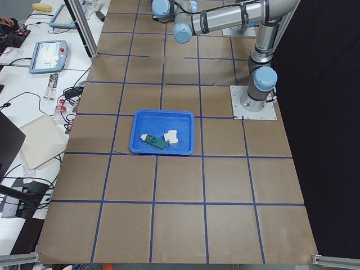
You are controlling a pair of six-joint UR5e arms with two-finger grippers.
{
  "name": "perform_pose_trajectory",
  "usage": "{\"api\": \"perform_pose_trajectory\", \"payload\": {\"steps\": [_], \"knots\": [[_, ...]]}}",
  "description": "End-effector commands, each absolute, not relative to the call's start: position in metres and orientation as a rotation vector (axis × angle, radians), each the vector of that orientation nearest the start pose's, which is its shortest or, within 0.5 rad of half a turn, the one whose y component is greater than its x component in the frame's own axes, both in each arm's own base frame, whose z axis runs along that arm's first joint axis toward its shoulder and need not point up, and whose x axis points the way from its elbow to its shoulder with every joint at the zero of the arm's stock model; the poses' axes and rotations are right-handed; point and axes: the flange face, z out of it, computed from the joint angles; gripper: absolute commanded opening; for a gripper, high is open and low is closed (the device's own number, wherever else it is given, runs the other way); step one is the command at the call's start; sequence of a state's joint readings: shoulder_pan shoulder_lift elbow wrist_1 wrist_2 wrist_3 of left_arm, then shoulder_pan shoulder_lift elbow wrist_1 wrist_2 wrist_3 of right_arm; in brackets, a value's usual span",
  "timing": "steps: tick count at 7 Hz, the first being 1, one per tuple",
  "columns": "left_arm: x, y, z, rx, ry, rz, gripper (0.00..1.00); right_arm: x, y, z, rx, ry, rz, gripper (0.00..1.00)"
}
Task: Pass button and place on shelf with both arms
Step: 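Carry the button toward the right gripper while the right gripper approaches it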
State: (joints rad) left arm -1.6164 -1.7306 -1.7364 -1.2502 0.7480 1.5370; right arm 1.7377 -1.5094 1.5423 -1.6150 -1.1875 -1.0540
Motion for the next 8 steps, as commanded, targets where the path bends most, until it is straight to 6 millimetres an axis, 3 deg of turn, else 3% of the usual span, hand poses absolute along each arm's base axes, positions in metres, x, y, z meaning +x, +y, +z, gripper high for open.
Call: {"api": "perform_pose_trajectory", "payload": {"steps": [1, 5, 8], "knots": [[-0.230, -0.529, 0.389, -1.733, -1.717, 0.718, 0.00, 0.261, -0.484, 0.490, -1.722, 2.152, -0.426, 1.00], [-0.229, -0.529, 0.389, -1.731, -1.718, 0.721, 0.00, 0.272, -0.485, 0.493, -1.833, 2.020, -0.545, 1.00], [-0.229, -0.529, 0.389, -1.734, -1.716, 0.723, 0.00, 0.276, -0.498, 0.478, -1.847, 2.019, -0.593, 1.00]]}}
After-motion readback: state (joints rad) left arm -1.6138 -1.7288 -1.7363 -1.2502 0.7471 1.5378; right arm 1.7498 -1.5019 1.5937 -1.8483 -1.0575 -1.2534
